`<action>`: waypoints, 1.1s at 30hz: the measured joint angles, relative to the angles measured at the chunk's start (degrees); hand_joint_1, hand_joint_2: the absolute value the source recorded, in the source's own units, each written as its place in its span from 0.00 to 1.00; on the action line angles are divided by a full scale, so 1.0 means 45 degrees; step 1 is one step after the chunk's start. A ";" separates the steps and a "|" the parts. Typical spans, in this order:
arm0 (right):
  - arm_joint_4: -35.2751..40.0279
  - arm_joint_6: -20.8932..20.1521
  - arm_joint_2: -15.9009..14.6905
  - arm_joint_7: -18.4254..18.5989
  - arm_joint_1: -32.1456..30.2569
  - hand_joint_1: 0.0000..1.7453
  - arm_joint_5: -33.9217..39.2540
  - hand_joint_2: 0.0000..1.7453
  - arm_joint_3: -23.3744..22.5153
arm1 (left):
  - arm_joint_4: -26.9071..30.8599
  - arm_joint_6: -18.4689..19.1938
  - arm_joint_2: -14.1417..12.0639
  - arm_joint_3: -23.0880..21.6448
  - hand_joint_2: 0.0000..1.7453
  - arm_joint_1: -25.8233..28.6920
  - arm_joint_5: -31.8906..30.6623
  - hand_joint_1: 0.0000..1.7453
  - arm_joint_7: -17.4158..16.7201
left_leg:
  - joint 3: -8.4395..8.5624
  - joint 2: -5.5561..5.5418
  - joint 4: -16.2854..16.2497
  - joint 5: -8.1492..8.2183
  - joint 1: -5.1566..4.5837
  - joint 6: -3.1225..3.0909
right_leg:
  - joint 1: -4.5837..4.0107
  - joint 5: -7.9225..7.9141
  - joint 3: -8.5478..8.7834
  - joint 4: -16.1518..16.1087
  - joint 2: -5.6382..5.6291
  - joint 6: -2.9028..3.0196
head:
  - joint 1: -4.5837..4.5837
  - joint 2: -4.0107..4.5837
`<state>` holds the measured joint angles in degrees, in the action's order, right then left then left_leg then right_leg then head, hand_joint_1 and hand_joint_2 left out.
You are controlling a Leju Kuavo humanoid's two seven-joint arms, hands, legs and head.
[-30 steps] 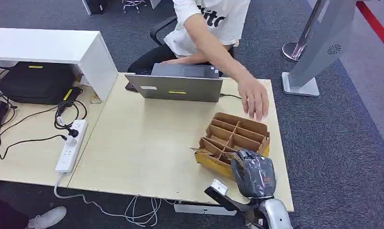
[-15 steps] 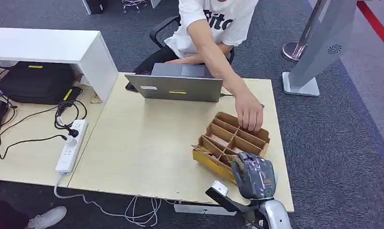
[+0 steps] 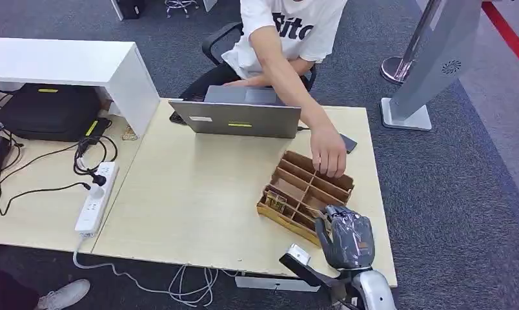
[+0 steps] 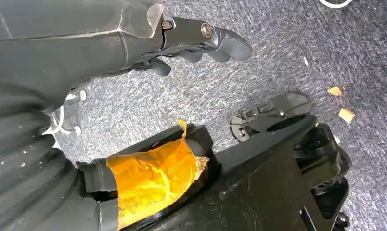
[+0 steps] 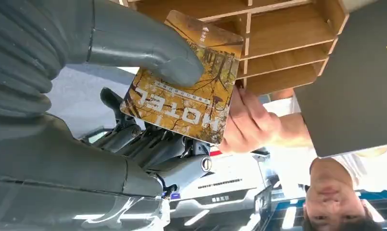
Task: Pass the card to the sensor for recognition and then transmit it.
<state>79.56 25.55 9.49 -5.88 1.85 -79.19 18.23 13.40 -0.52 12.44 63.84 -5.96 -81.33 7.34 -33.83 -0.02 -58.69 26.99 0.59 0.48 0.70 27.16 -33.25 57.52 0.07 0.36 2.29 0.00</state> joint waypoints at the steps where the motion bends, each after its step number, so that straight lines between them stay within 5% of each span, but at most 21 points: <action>1: 0.0000 0.0005 0.0000 -0.0005 0.0000 0.86 0.0000 1.00 -0.0005 | 0.0000 0.0005 -0.0005 0.0000 1.00 0.0000 -0.0005 0.00 0.0000 | 0.0000 0.0000 0.0000 0.0000 0.0000 0.0000 | 0.0000 0.0000 0.0000 0.0000 0.0000 0.0000 | 0.0000 0.0000; 6: -0.0010 0.0112 0.0000 -0.0179 0.0035 1.00 0.0029 1.00 -0.0039 | 0.0000 0.0039 0.0000 -0.0005 1.00 -0.0008 -0.0039 0.00 -0.0034 | -0.0003 -0.0001 0.0000 0.0000 0.0000 0.0000 | 0.0000 0.0000 0.0001 0.0000 0.0000 0.0000 | 0.0000 0.0000; 9: 0.0137 -0.0070 0.0014 -0.0510 0.0360 1.00 0.0504 1.00 -0.0039 | 0.0000 -0.0044 0.0015 -0.0043 1.00 -0.0015 -0.0267 0.00 -0.0058 | -0.0009 0.0002 0.0001 0.0000 0.0000 0.0000 | 0.0000 -0.0001 0.0000 0.0002 -0.0002 0.0001 | 0.0000 0.0000; 14: 0.0670 -0.2970 0.0472 0.0321 0.2769 1.00 0.0699 1.00 -0.0039 | 0.0000 0.0131 0.0029 -0.0457 1.00 -0.0150 -0.0967 0.00 -0.0267 | 0.0006 0.0017 0.0000 -0.0026 0.0001 0.0008 | 0.0000 -0.0027 -0.0002 0.0005 -0.0019 0.0018 | 0.0005 0.0000; 20: 0.0016 -0.4982 0.1417 0.1378 0.6029 1.00 0.1126 1.00 -0.0364 | 0.0000 0.0437 0.0156 -0.0995 1.00 -0.0339 -0.1365 0.00 -0.0573 | 0.0005 0.0014 0.0000 -0.0056 0.0002 0.0010 | -0.0002 -0.0042 -0.0001 0.0014 -0.0014 0.0027 | 0.0005 0.0000; 31: -0.2520 -0.5110 0.2219 0.2326 0.8465 1.00 0.1768 1.00 -0.0723 | 0.0000 0.0617 0.0257 -0.1370 1.00 -0.0545 -0.1389 0.00 -0.0631 | 0.0001 0.0005 0.0000 -0.0050 0.0002 0.0008 | -0.0002 -0.0033 -0.0004 0.0012 -0.0006 0.0020 | 0.0000 0.0000; 32: -0.2691 -0.5071 0.2229 0.2322 0.8495 0.49 0.1768 1.00 -0.0748 | 0.0000 0.0622 0.0257 -0.1375 1.00 -0.0544 -0.1389 0.00 -0.0631 | 0.0000 0.0005 0.0000 -0.0050 0.0002 0.0008 | -0.0002 -0.0033 -0.0004 0.0012 -0.0006 0.0020 | 0.0000 0.0000; 33: -0.2823 -0.5056 0.2239 0.2302 0.8523 0.49 0.1768 1.00 -0.0768 | 0.0000 0.0627 0.0257 -0.1375 1.00 -0.0545 -0.1389 0.00 -0.0631 | -0.0002 0.0003 0.0000 -0.0050 0.0002 0.0008 | -0.0002 -0.0033 -0.0004 0.0012 -0.0004 0.0020 | 0.0000 0.0000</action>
<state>66.86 2.80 19.56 4.48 40.21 -71.23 14.77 13.40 2.30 13.60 57.66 -8.41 -87.58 4.50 -33.84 -0.01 -58.70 26.76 0.60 0.51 0.70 27.01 -33.27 57.57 0.06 0.45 2.29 0.00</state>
